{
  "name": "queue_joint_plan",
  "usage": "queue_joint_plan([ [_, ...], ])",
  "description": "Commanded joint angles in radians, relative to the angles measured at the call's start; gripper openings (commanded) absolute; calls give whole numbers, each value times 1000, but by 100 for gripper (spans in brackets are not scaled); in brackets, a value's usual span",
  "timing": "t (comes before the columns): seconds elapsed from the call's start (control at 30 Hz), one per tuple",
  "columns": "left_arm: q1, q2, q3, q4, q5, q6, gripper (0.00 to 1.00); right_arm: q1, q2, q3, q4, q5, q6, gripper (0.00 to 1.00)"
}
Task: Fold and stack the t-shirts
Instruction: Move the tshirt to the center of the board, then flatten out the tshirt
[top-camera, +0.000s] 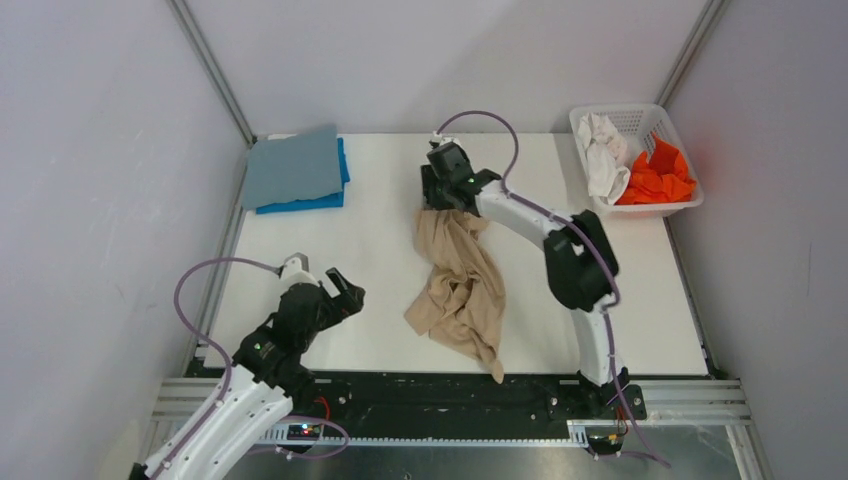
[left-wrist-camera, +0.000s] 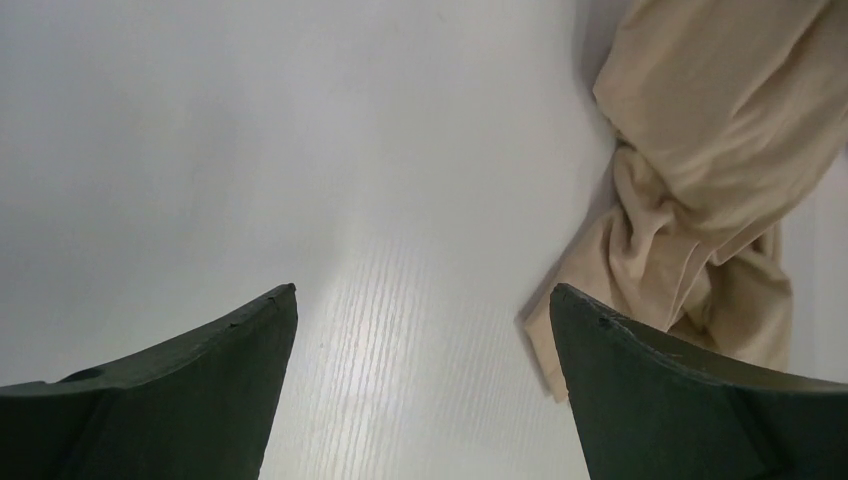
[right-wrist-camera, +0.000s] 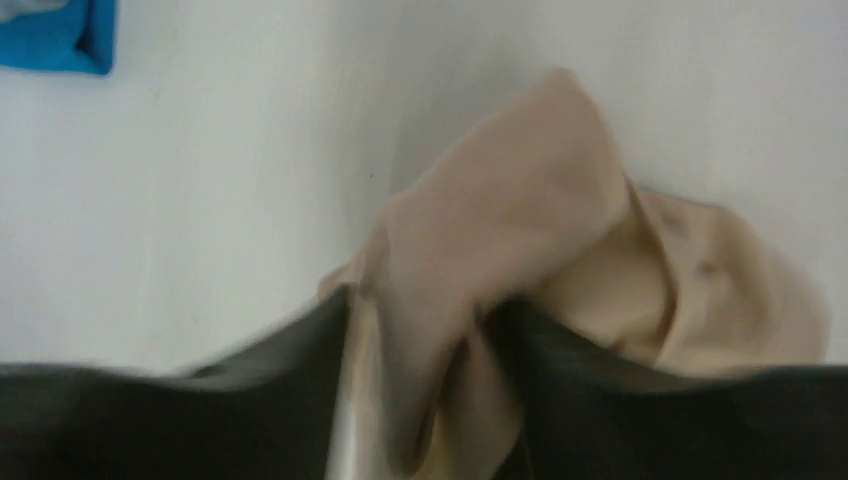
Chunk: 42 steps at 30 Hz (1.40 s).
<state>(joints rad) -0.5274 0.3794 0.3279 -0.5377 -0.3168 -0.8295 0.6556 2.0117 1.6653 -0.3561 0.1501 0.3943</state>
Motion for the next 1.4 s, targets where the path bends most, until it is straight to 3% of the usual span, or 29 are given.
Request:
queue_joint_plan([
  [0.0, -20, 81, 58, 9, 92, -2, 100, -37, 87, 265, -144, 35, -36, 75],
  [0.07, -52, 133, 64, 13, 92, 10, 100, -42, 46, 247, -181, 91, -40, 96],
  [0.1, -69, 147, 73, 20, 84, 15, 100, -42, 12, 212, -174, 105, -48, 98],
  [0.23, -227, 253, 123, 62, 33, 61, 100, -47, -345, -108, -79, 97, -6, 99],
  [0.4, -496, 469, 214, 118, -88, 193, 100, -44, -718, -587, -112, 128, 126, 99],
  [0.57, -558, 688, 305, 175, -49, 286, 89, -16, -1030, -912, -174, 98, 247, 99],
  [0.67, -567, 789, 329, 213, -2, 313, 77, 11, -1129, -981, -216, 72, 271, 99],
  [0.87, -566, 917, 380, 227, 25, 353, 71, 31, -1256, -1053, -240, 47, 284, 99],
  [1.13, -565, 1051, 427, 231, 32, 361, 65, 32, -1288, -1080, -253, 55, 265, 99],
  [1.3, -540, 1110, 436, 235, 63, 353, 51, 32, -1301, -1089, -259, 72, 257, 100],
  [1.37, -533, 1109, 423, 239, 67, 349, 50, 33, -1305, -1093, -261, 80, 254, 99],
])
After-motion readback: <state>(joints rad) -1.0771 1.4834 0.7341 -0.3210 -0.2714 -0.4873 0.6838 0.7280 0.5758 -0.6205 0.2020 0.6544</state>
